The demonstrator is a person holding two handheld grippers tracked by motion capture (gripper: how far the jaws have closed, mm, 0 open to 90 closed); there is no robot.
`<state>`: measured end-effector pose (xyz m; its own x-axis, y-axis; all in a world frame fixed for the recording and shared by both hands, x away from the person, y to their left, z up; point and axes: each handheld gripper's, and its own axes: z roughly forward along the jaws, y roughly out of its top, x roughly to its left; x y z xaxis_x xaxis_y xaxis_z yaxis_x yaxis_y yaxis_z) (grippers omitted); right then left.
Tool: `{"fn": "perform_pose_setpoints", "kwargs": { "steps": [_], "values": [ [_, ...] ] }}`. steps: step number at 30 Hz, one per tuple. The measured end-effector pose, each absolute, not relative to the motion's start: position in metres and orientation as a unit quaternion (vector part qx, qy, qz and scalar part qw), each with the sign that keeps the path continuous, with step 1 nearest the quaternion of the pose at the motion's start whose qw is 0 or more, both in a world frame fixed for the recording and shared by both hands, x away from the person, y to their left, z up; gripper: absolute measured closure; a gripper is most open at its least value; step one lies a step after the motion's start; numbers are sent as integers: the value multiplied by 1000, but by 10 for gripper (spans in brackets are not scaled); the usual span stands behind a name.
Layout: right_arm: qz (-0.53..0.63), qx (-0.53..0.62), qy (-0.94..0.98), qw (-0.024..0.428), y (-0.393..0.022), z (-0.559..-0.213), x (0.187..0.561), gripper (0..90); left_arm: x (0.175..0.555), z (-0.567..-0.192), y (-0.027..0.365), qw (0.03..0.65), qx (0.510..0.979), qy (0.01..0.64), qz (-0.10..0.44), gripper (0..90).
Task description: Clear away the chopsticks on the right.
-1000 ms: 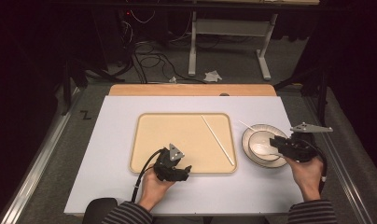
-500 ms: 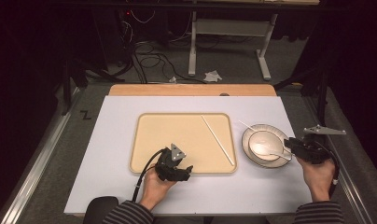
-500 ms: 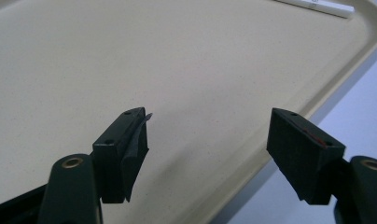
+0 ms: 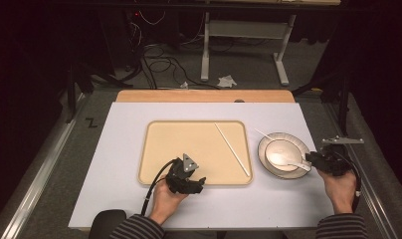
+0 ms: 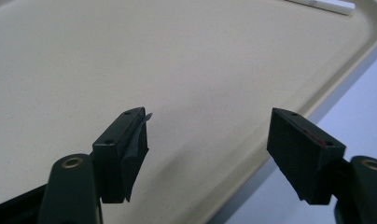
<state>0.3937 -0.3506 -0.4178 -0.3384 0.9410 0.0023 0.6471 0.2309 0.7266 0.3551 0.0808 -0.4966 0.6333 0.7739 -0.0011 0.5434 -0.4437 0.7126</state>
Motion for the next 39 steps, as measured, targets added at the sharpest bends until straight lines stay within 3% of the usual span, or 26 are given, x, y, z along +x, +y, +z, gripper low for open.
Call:
{"fn": "perform_pose_setpoints", "kwargs": {
  "steps": [26, 39],
  "values": [
    [248, 550, 773, 199, -362, -451, 414, 740, 351, -497, 81, 345, 834, 396, 170, 291],
    [240, 554, 777, 179, -365, -459, 426, 839, 346, -497, 88, 343, 827, 409, 177, 291]
  ]
}}
